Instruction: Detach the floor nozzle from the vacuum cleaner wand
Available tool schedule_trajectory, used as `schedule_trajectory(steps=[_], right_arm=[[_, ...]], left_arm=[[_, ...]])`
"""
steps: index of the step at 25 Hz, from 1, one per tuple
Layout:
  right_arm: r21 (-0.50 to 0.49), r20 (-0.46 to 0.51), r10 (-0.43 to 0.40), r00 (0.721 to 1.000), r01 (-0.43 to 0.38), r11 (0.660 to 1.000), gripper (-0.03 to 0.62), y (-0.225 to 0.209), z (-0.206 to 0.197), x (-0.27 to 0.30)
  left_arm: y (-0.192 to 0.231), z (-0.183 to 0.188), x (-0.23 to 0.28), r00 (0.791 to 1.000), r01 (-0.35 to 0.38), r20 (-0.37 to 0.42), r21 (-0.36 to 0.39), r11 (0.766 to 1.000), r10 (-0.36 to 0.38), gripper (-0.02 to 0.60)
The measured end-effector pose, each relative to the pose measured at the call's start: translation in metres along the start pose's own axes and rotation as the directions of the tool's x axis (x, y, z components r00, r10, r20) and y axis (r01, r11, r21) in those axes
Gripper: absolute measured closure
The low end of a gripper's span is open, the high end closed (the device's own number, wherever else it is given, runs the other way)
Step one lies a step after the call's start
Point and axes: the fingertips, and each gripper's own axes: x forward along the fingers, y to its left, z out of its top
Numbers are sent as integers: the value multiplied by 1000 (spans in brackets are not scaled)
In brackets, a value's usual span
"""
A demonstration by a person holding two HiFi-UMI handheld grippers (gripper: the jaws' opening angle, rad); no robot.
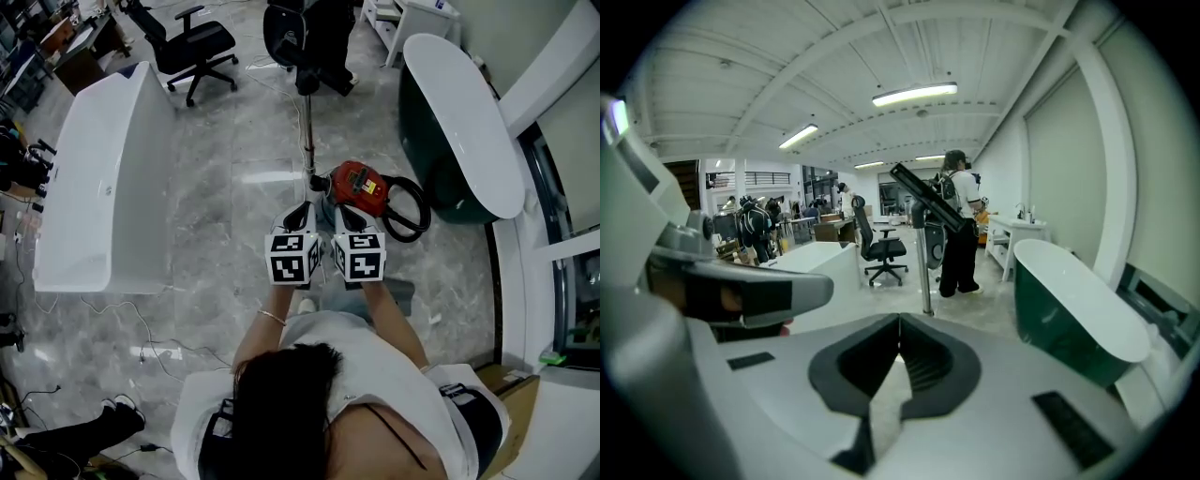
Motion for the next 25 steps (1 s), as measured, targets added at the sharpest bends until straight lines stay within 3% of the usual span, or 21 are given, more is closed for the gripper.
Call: schedule_trajectory(steps=[25], right_arm=[[-20, -16, 53, 998, -54, 998, 579, -24, 13, 31]], left_arm=[[1, 8, 39, 999, -45, -8, -55, 997, 44, 578]])
